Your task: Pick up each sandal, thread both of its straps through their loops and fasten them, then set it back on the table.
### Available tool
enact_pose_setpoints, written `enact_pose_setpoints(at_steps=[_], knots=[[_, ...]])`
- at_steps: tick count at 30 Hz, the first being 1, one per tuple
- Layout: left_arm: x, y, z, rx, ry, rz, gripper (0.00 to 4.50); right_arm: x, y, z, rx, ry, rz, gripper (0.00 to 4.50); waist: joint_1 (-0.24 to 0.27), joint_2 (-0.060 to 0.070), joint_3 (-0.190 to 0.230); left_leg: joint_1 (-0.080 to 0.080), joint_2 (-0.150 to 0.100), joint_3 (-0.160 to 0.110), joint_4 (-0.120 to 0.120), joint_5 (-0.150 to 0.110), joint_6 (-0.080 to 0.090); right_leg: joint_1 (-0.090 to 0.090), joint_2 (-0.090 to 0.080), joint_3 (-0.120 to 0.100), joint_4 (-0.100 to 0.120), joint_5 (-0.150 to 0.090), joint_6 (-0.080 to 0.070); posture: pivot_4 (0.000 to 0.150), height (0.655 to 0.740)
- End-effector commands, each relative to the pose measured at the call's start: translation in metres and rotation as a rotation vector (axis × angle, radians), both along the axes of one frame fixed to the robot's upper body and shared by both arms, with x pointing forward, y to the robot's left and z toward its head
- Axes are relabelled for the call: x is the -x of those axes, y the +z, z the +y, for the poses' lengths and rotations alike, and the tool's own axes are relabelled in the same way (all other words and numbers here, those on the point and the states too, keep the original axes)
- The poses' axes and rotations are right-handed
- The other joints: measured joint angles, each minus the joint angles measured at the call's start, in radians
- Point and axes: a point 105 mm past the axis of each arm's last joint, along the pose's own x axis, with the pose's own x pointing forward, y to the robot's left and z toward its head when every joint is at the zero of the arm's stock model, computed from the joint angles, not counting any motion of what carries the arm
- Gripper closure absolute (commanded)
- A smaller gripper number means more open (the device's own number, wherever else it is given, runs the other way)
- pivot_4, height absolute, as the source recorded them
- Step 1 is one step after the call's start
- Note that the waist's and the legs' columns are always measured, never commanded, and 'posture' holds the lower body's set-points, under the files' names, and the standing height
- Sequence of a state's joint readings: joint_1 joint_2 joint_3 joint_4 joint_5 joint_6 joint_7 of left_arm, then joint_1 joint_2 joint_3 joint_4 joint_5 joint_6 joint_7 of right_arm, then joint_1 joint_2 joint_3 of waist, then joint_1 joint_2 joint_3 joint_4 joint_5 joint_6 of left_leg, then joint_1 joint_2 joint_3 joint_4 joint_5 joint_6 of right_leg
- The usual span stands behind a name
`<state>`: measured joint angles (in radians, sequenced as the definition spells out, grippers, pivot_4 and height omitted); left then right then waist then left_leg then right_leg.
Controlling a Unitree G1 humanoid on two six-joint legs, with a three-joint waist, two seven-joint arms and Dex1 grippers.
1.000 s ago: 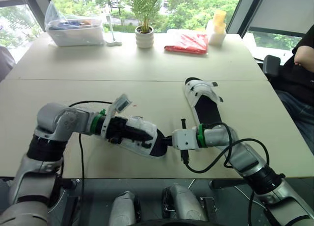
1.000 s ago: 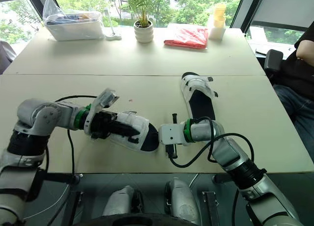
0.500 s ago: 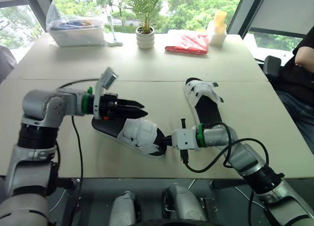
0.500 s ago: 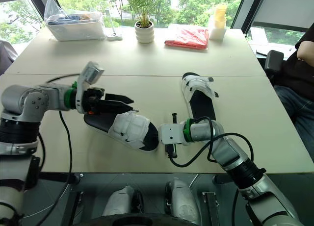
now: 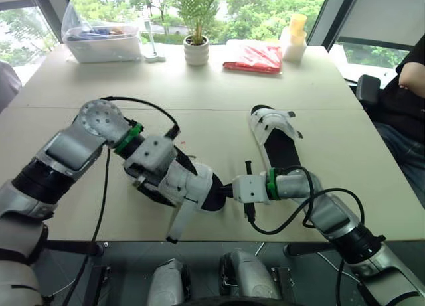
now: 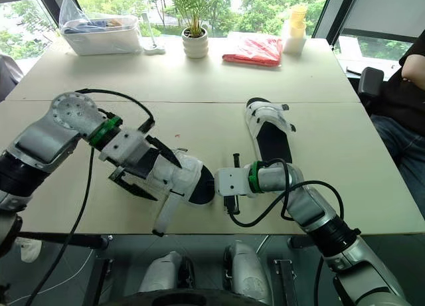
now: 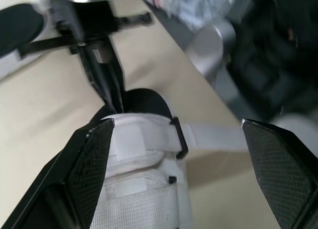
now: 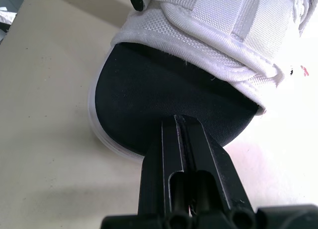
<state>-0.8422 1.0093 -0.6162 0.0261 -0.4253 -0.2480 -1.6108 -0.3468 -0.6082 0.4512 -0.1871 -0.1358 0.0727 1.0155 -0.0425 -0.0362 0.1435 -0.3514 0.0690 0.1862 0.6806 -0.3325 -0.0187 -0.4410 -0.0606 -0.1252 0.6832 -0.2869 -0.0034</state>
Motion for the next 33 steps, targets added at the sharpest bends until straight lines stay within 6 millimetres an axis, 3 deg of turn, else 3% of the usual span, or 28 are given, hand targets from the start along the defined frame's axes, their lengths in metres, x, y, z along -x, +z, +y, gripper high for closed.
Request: enact_pose_setpoints(at_steps=[1, 6, 14, 19, 21, 22, 29, 33], knots=[[-0.001, -0.006, 0.013, -0.003, -0.220, -0.240, 0.28, 0.014, -0.047, -0.018, 0.153, -0.041, 0.155, 4.50, 0.003, 0.000, 0.000, 0.000, 0.000, 0.000, 0.000, 0.000, 0.000, 0.000, 0.000, 0.000, 0.000, 0.000, 0.000, 0.150, 0.7241], [0.021, -0.019, 0.016, 0.132, -0.427, -0.311, 0.28, 0.015, -0.046, -0.017, 0.148, -0.042, 0.155, 4.50, 0.003, 0.000, 0.000, -0.001, 0.000, 0.000, 0.001, -0.001, 0.001, 0.000, 0.000, -0.001, 0.000, 0.000, 0.000, 0.150, 0.7241], [0.045, -0.037, -0.002, 0.348, -0.627, -0.390, 0.28, 0.016, -0.045, -0.018, 0.148, -0.058, 0.156, 4.50, 0.005, -0.001, 0.000, -0.001, 0.000, 0.000, 0.001, -0.001, 0.002, 0.001, 0.000, -0.001, 0.000, 0.000, 0.000, 0.150, 0.7241], [0.044, -0.054, -0.005, 0.385, -0.725, -0.497, 0.28, 0.014, -0.044, -0.021, 0.150, -0.069, 0.152, 4.50, 0.008, -0.001, 0.000, 0.000, 0.000, 0.000, 0.001, -0.001, 0.002, 0.001, 0.000, -0.001, 0.000, 0.000, 0.001, 0.150, 0.7241], [0.036, -0.060, -0.006, 0.359, -0.726, -0.522, 0.79, 0.014, -0.044, -0.021, 0.152, -0.070, 0.149, 4.50, 0.010, -0.001, 0.000, 0.000, 0.000, 0.000, 0.002, -0.001, 0.002, 0.002, 0.000, -0.001, -0.001, 0.000, 0.001, 0.150, 0.7241], [0.032, -0.059, -0.006, 0.356, -0.721, -0.536, 1.07, 0.014, -0.044, -0.021, 0.151, -0.071, 0.149, 4.50, 0.010, -0.002, 0.000, 0.000, 0.000, 0.000, 0.002, -0.001, 0.003, 0.001, 0.000, -0.002, -0.001, 0.000, 0.001, 0.150, 0.7241], [0.018, -0.038, 0.004, 0.349, -0.646, -0.578, 1.07, 0.015, -0.044, -0.021, 0.147, -0.078, 0.154, 4.50, 0.009, -0.002, 0.000, -0.001, 0.000, -0.001, 0.002, -0.004, 0.007, 0.001, 0.000, -0.002, -0.001, 0.000, 0.001, 0.150, 0.7241], [0.015, -0.037, 0.009, 0.314, -0.642, -0.585, 1.07, 0.015, -0.045, -0.020, 0.141, -0.078, 0.157, 4.50, 0.009, -0.002, 0.000, -0.001, 0.000, -0.001, 0.002, -0.004, 0.007, 0.001, 0.000, -0.002, -0.001, 0.000, 0.001, 0.150, 0.7241]])
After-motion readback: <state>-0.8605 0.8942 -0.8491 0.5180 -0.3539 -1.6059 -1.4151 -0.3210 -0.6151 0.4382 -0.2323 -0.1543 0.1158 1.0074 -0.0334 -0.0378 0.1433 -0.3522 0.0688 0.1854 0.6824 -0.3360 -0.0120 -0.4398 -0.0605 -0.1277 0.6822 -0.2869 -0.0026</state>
